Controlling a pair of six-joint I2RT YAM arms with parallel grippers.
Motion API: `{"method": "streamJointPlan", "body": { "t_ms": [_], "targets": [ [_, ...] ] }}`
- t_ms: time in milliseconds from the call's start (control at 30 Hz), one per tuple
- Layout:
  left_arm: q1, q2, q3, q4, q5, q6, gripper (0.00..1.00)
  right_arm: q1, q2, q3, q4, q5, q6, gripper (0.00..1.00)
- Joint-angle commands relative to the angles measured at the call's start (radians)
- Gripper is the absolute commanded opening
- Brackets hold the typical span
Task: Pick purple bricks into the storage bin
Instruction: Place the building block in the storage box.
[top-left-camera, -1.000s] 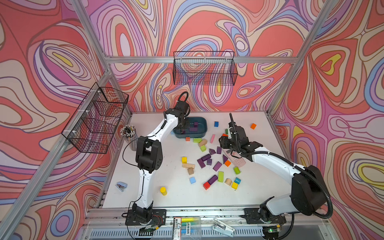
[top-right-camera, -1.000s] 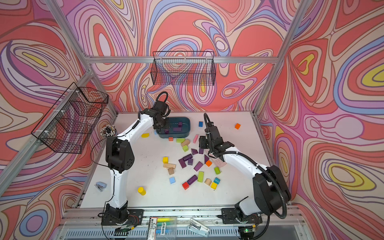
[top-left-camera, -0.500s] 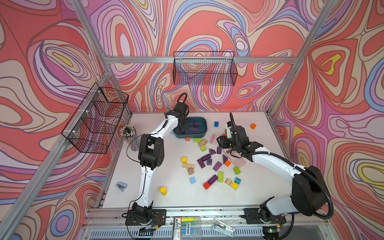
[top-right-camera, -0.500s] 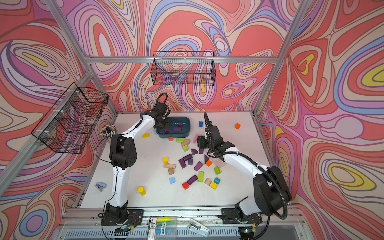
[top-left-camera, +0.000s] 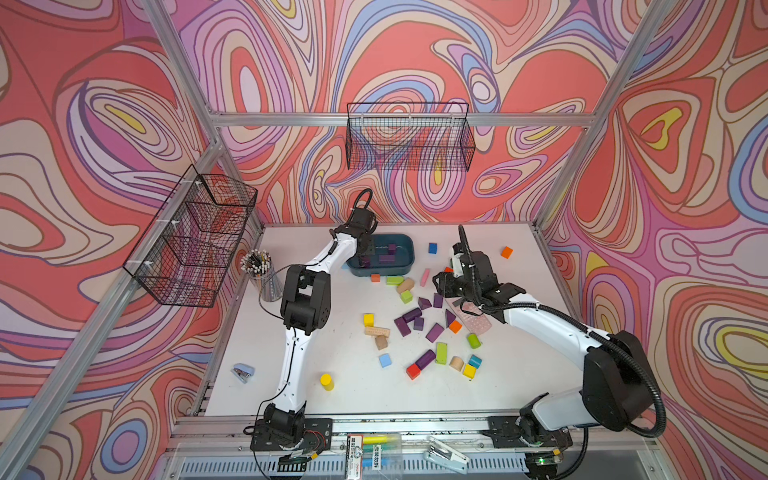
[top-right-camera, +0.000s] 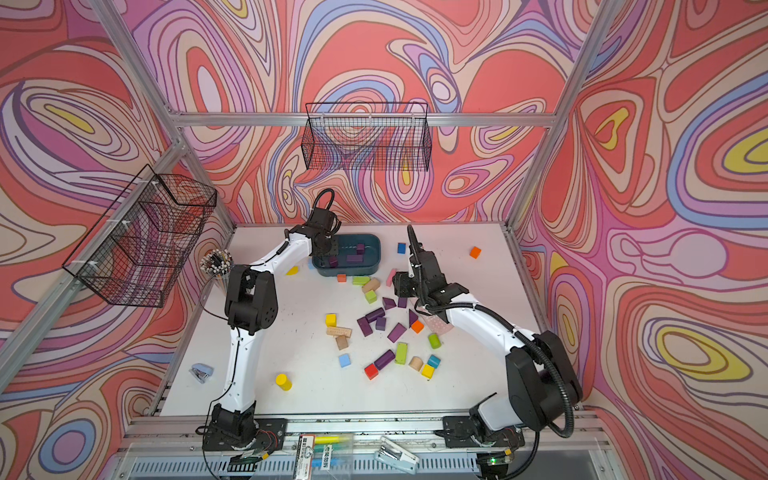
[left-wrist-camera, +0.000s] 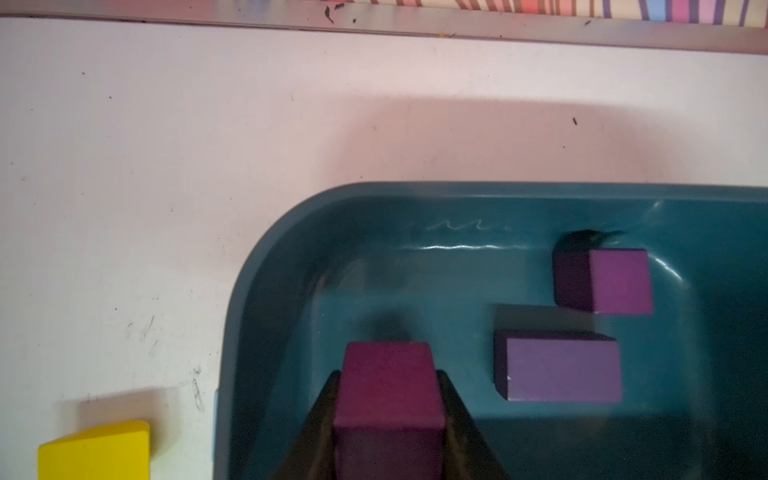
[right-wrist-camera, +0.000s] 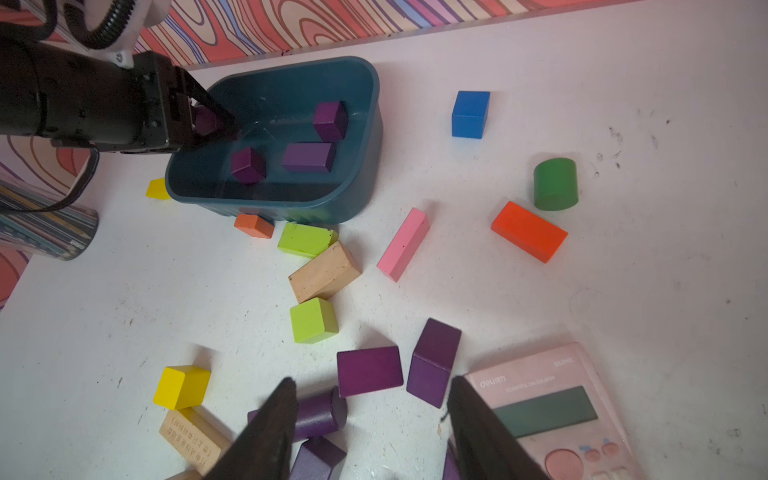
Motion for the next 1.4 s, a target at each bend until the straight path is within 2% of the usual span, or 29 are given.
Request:
{"method": "streamJointPlan", "body": {
  "t_ms": [0, 400, 600, 867, 1000, 1367],
  "targets": [
    [0.012, 0.045, 0.039, 0.034, -0.019, 0.004, 0.18, -0.002, 0.022, 0.017, 0.013, -0.004, -0.011, 0.61],
    [0.027, 0.108, 0.084, 0.009, 0.004, -0.021, 0.19, -0.003, 0.055, 0.043, 0.019, -0.003, -0.012, 0.61],
    [0.031, 0.113, 0.101, -0.012, 0.009, -0.014, 0.28, -0.003, 0.055, 0.035, 0.026, 0.0, -0.003, 0.61],
    [0.033, 0.075, 0.114, -0.026, 0.023, 0.0, 0.49, -0.002, 0.048, 0.04, 0.022, 0.002, -0.004, 0.61],
    [0.033, 0.057, 0.12, -0.044, 0.023, 0.009, 0.56, -0.002, 0.041, 0.037, 0.026, -0.001, -0.001, 0.61],
    [0.033, -0.051, 0.045, -0.04, 0.047, -0.004, 0.64, -0.003, 0.043, 0.035, 0.037, -0.005, 0.009, 0.61]
  ]
}}
